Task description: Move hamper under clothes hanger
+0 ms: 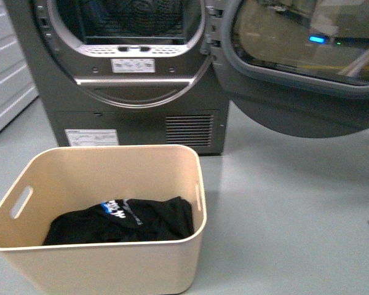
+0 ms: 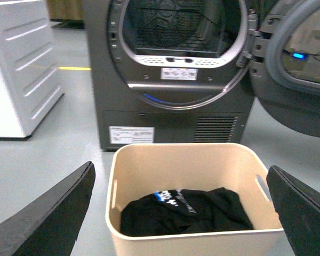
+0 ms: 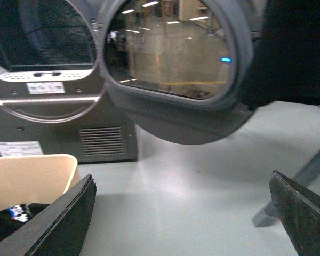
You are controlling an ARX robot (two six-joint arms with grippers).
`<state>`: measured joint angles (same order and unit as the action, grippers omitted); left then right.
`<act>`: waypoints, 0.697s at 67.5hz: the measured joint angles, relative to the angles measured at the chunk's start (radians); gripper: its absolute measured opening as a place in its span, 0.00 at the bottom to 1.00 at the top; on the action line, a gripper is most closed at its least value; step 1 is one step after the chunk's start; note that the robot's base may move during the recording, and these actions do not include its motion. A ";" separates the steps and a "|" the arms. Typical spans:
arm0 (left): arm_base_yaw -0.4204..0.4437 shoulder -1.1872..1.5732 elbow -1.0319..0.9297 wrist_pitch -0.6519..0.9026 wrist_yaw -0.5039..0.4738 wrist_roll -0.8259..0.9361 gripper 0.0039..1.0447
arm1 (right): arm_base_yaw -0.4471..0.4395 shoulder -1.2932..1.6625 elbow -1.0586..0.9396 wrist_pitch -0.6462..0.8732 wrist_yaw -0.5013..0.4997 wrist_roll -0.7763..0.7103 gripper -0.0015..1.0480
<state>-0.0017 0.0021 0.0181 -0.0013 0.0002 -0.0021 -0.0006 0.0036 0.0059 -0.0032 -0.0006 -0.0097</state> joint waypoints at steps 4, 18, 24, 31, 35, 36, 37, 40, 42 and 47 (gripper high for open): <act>0.000 0.000 0.000 0.000 0.000 0.000 0.94 | 0.000 0.000 0.000 0.000 0.000 0.000 0.92; 0.002 -0.002 0.000 0.000 -0.003 0.000 0.94 | 0.001 0.000 0.000 0.000 -0.005 0.000 0.92; 0.001 -0.002 0.000 0.000 0.001 0.000 0.94 | 0.001 0.000 0.000 0.000 0.000 0.000 0.92; 0.001 -0.002 0.000 0.000 0.000 0.000 0.94 | 0.001 0.000 0.000 0.000 0.000 0.000 0.92; 0.001 -0.002 0.000 0.000 0.000 0.000 0.94 | 0.001 0.000 0.000 0.000 0.000 0.000 0.92; 0.001 -0.002 0.000 0.000 0.000 0.000 0.94 | 0.001 0.000 0.000 0.000 0.000 0.000 0.92; 0.001 -0.002 0.000 0.000 0.000 0.000 0.94 | 0.001 0.000 0.000 0.000 0.000 0.000 0.92; 0.010 0.017 0.010 -0.032 0.029 -0.013 0.94 | -0.003 0.006 0.002 -0.009 -0.016 0.011 0.92; 0.026 0.066 0.045 -0.116 0.086 -0.032 0.94 | -0.021 0.036 0.026 -0.067 -0.070 0.043 0.92; 0.061 0.331 0.147 -0.173 0.154 -0.047 0.94 | -0.072 0.263 0.102 -0.065 -0.187 0.118 0.92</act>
<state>0.0593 0.3328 0.1654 -0.1741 0.1543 -0.0490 -0.0723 0.2668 0.1078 -0.0685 -0.1871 0.1085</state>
